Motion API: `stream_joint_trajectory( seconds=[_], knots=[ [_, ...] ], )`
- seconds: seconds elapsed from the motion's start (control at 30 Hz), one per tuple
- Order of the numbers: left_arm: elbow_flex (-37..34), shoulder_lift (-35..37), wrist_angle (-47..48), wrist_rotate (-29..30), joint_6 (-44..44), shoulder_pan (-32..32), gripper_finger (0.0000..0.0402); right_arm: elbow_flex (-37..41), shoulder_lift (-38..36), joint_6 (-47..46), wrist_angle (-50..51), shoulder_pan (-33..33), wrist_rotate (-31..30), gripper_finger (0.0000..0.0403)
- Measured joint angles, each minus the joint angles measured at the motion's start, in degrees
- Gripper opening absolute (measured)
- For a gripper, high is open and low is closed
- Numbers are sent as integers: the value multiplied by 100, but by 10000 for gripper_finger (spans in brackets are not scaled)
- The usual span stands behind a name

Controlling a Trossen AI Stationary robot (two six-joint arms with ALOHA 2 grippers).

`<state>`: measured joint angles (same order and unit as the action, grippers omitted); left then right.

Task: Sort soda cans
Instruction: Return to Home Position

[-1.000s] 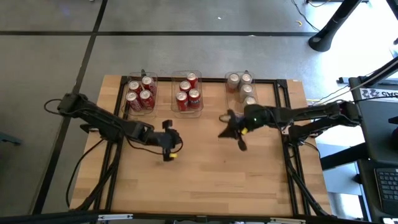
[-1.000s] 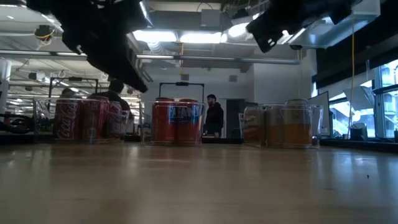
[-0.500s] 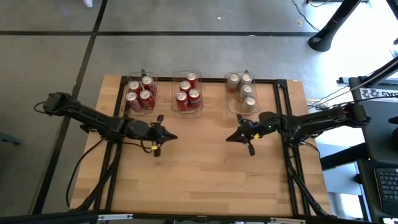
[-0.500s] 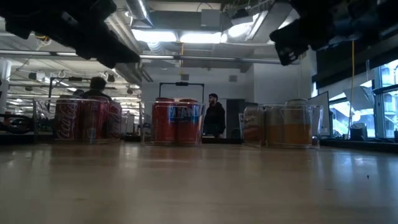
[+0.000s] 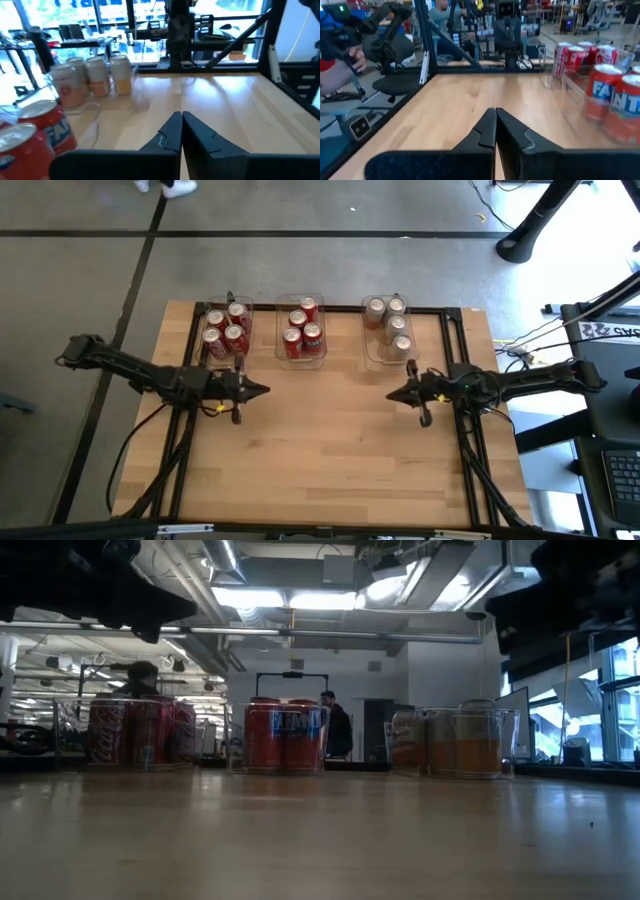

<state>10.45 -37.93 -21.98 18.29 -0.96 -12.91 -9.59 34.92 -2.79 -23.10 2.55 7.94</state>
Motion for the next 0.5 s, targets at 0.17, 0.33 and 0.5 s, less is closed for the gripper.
stream_joint_trajectory(
  seconds=[0.17,0.33,0.5],
  knots=[
    [-1,157,36,22,-63,0,7,14,-273,-311,608,7,35,10],
    [-397,274,-508,-202,-458,58,10,107,-324,-203,581,7,-96,10],
    [-939,824,-839,-891,-265,413,10,314,-600,-194,514,7,-86,10]
  ],
)
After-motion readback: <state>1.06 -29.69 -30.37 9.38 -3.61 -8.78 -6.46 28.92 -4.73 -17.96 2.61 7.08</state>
